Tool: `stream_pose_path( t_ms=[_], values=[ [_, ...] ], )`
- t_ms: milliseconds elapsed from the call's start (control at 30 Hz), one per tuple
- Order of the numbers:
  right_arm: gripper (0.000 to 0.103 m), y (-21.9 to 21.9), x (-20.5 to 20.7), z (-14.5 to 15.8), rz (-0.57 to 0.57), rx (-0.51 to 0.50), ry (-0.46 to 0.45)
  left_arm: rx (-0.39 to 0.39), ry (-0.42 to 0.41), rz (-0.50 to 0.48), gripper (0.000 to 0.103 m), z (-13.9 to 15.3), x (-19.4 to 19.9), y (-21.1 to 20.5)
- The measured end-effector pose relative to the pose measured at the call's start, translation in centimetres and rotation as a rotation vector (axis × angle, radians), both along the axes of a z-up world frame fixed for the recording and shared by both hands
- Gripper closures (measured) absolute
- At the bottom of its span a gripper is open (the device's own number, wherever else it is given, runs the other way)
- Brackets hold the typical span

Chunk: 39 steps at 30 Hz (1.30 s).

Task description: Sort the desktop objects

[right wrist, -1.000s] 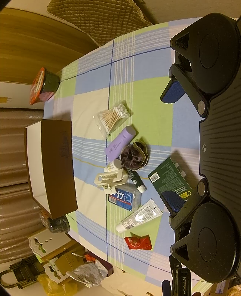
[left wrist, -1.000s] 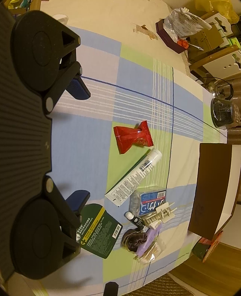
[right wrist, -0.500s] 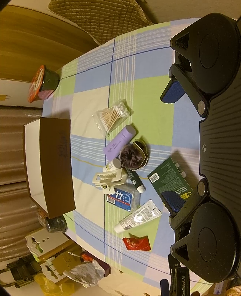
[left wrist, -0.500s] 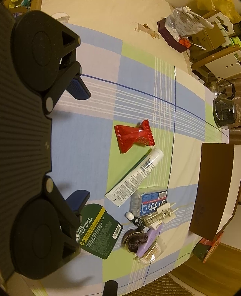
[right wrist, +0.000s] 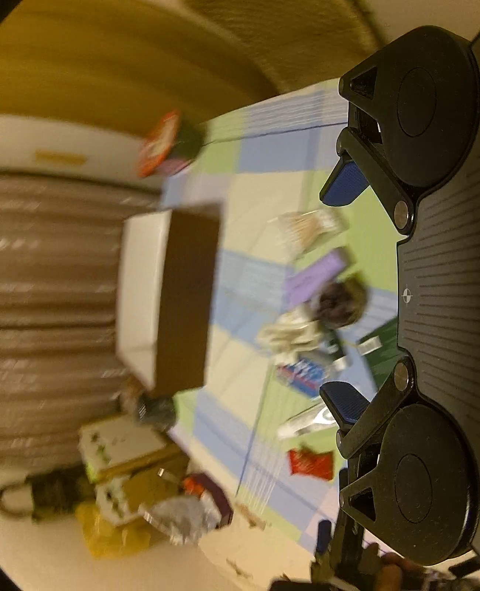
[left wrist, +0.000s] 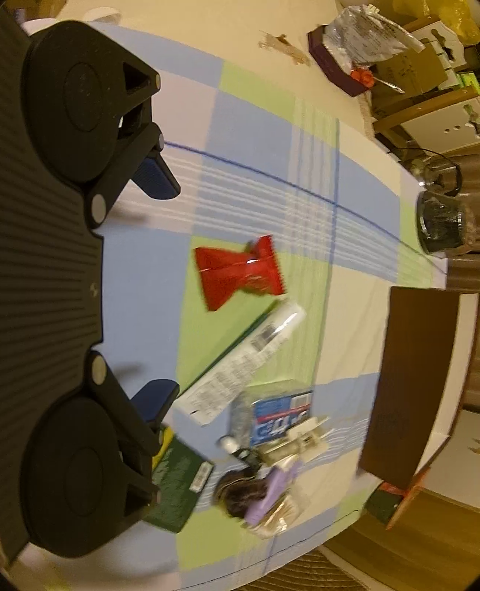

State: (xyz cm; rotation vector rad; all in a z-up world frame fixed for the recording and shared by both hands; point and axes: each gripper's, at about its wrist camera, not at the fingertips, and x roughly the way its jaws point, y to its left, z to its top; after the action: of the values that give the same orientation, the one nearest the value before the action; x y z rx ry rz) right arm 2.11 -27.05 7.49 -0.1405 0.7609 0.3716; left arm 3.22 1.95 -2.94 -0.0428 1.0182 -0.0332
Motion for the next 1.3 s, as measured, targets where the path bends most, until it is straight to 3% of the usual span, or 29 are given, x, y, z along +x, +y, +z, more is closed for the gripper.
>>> stream_pose_path(
  t_ms=[233, 333, 467, 567, 867, 933, 967, 1000, 1033, 1133, 1200, 1300],
  values=[
    [0.000, 0.3, 0.6, -2.3, 0.121, 0.061, -0.044, 0.009, -0.042, 0.027, 0.002, -0.5, 1.9, 1.5],
    [0.000, 0.1, 0.5, -3.3, 0.170, 0.119, -0.028, 0.003, -0.052, 0.028, 0.009, -0.8, 2.2, 1.6],
    [0.000, 0.9, 0.6, -4.3, 0.202, 0.119, -0.046, 0.006, -0.065, 0.000, 0.011, -1.4, 2.6, 1.4],
    [0.000, 2.2, 0.9, -5.0, 0.224, 0.125, -0.034, 0.008, -0.075, -0.022, 0.022, -1.8, 2.9, 1.3],
    [0.000, 5.6, 2.1, -6.6, 0.230, 0.032, -0.035, 0.015, -0.104, -0.086, 0.044, -3.1, 3.7, 0.8],
    [0.001, 6.1, 2.5, -7.1, 0.223, 0.005, -0.023, 0.015, -0.107, -0.110, 0.054, -3.5, 4.0, 0.8],
    [0.003, 6.4, 2.6, -7.3, 0.222, -0.007, -0.020, 0.012, -0.101, -0.121, 0.057, -3.8, 4.2, 0.8],
    [0.016, 6.7, 2.8, -7.5, 0.224, -0.019, -0.013, 0.007, -0.093, -0.132, 0.062, -4.1, 4.4, 0.8],
    [0.023, 7.2, 2.9, -7.7, 0.231, -0.031, 0.000, 0.002, -0.090, -0.143, 0.062, -4.3, 4.5, 0.9],
    [0.023, 8.7, 2.9, -8.4, 0.254, -0.059, 0.011, -0.007, -0.102, -0.186, 0.065, -4.5, 4.6, 1.2],
    [0.023, 10.0, 2.7, -8.9, 0.287, -0.080, 0.009, -0.012, -0.103, -0.206, 0.077, -4.3, 4.6, 1.8],
    [0.023, 12.3, 2.8, -9.7, 0.359, -0.108, 0.008, 0.001, -0.103, -0.230, 0.078, -3.8, 4.5, 3.3]
  ],
)
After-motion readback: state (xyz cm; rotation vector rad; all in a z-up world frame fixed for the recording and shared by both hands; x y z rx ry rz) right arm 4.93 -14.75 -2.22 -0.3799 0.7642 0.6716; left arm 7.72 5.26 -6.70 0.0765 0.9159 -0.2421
